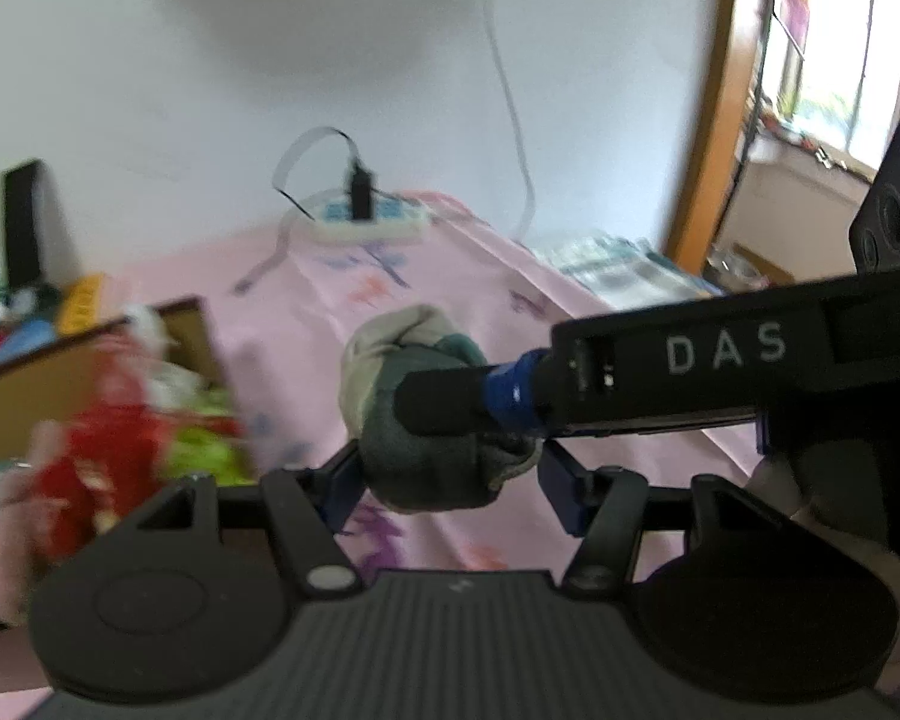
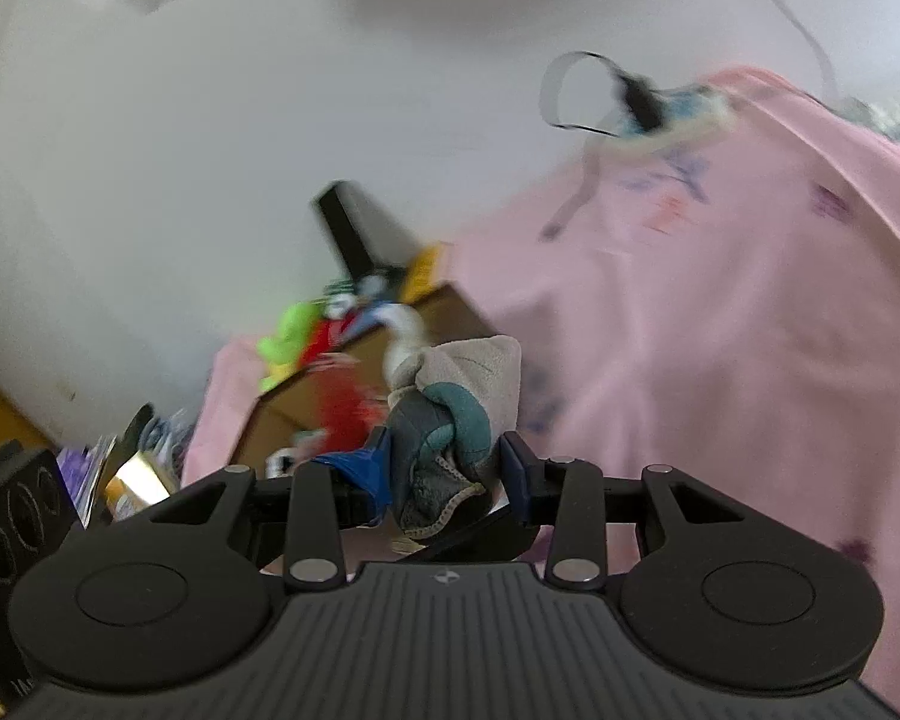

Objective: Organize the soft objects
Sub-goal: 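Carry the grey knit item with the right gripper over the box, then lower the grey knit item into the box and open the right gripper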

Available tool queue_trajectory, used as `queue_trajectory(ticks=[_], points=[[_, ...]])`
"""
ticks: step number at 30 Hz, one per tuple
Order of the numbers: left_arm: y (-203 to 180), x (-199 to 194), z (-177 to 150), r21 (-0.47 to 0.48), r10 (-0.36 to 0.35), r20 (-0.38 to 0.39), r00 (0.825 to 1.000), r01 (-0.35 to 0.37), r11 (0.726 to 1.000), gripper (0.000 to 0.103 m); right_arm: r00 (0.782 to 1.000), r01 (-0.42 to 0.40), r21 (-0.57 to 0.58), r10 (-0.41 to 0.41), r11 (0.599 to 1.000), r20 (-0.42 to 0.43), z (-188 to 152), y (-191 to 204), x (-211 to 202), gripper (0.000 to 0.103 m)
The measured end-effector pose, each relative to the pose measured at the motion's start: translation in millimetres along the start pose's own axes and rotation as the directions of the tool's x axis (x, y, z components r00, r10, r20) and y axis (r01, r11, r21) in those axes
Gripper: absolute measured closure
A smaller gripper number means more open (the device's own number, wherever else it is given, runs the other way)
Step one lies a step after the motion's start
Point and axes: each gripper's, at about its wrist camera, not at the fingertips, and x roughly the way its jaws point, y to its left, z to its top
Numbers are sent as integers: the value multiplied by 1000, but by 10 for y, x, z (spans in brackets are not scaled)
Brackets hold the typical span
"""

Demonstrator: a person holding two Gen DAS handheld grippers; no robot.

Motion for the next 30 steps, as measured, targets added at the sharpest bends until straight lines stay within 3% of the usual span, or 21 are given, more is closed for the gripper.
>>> queue_trajectory(ticks=[5, 12, 21, 25, 30], points=[[382, -370, -11, -46, 70, 60, 996, -67, 997, 43, 998, -62, -101, 62, 993, -6, -7, 439, 247, 80], [896, -565, -77, -102, 134, 61, 989, -128, 987, 43, 996, -84, -162, 78, 983, -42, -40, 827, 694, 80], [1314, -276, -69, -115, 69, -9, 998, -69, 991, 43, 993, 91, -179, -104, 980, -63, -51, 940, 991, 80], [1278, -66, -60, -67, 48, -48, 998, -52, 996, 43, 971, 193, -195, -215, 962, -101, -4, 918, 1122, 80], [1390, 165, -54, -81, -11, -86, 996, 4, 997, 43, 935, 266, -208, -305, 941, -183, 60, 854, 1320, 81]])
